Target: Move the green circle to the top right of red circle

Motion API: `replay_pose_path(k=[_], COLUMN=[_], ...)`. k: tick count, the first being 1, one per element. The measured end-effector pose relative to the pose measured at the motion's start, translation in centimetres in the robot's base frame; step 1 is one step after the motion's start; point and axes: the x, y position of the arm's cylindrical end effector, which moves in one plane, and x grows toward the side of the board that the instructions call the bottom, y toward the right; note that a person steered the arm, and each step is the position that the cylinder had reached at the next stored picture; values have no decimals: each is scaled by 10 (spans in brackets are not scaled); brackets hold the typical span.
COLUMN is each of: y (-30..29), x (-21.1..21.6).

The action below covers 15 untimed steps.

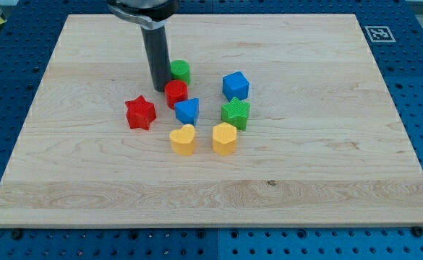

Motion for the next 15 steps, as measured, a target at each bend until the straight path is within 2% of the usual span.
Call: replay_pose_path(k=[3, 6, 8, 9, 10, 13, 15], y=[-13, 22, 8, 39, 62, 66, 62], x=[-30, -37, -60, -61, -61, -54, -18])
